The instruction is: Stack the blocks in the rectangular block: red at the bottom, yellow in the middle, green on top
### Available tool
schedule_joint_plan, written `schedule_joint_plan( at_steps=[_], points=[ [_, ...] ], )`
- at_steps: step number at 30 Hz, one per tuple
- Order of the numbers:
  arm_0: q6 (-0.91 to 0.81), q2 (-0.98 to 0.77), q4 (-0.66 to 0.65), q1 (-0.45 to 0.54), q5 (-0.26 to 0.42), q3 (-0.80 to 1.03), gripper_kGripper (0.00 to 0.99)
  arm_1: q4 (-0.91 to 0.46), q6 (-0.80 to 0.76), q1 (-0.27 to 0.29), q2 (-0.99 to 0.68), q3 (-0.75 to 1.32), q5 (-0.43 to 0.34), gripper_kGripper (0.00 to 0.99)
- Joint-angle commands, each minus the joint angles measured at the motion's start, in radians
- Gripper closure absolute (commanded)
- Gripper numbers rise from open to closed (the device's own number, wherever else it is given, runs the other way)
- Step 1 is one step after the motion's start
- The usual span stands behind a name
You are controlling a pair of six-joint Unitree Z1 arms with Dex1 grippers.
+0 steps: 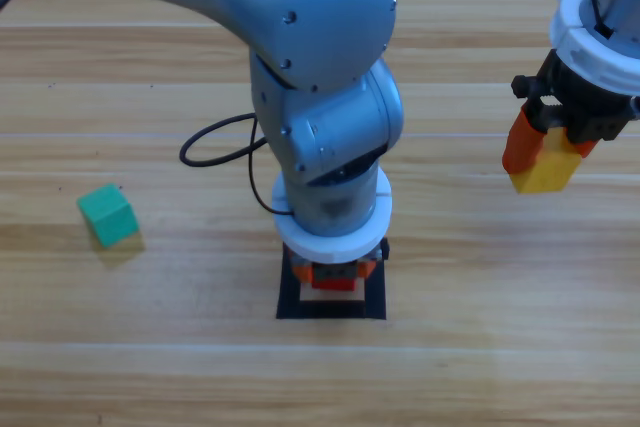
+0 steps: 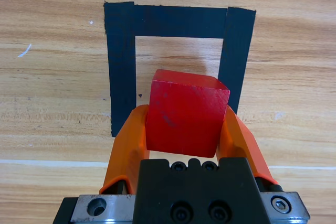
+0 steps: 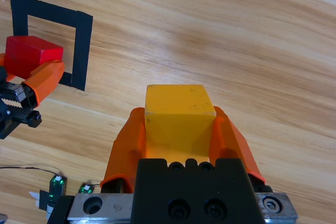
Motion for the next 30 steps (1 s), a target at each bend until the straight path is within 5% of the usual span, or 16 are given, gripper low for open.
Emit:
schedule_joint_plan(
  at_steps=[1, 30],
  points=[
    [-0.009, 0.057, -0.003, -0.024, 0.006, 0.006, 0.99, -0.008, 0.001, 0.003, 0.026, 0.021, 0.02, 0.99],
    [-0.021, 0.084, -0.034, -0.035, 0.018, 0.016, 0.99, -0.013, -0.014, 0.003, 0.029, 0.021, 0.023, 0.99]
  ],
)
